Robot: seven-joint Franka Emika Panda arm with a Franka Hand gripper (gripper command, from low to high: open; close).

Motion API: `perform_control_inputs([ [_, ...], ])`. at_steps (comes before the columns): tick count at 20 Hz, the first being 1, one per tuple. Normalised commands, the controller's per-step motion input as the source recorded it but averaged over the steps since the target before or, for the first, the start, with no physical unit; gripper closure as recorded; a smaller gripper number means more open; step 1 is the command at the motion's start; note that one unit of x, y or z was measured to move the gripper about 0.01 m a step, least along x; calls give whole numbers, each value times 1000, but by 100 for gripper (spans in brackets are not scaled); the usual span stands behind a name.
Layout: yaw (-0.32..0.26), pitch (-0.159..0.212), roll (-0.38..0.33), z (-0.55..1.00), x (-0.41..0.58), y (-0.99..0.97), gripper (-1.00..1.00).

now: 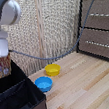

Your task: Kindly direct your grabber toward the cereal bar. Delicately grip the cereal bar using your grabber. Transport the clutched cereal bar to the rear part of the organizer. Set the cereal bar down and place it in the rear section of the organizer.

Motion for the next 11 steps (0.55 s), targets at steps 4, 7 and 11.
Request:
perform_control_inputs([
  [4, -93, 137, -73, 241, 150, 6, -100],
  [7, -118, 94, -51, 535, 100, -44, -100],
  [11, -67, 60, -12, 574, 76, -31, -100],
])
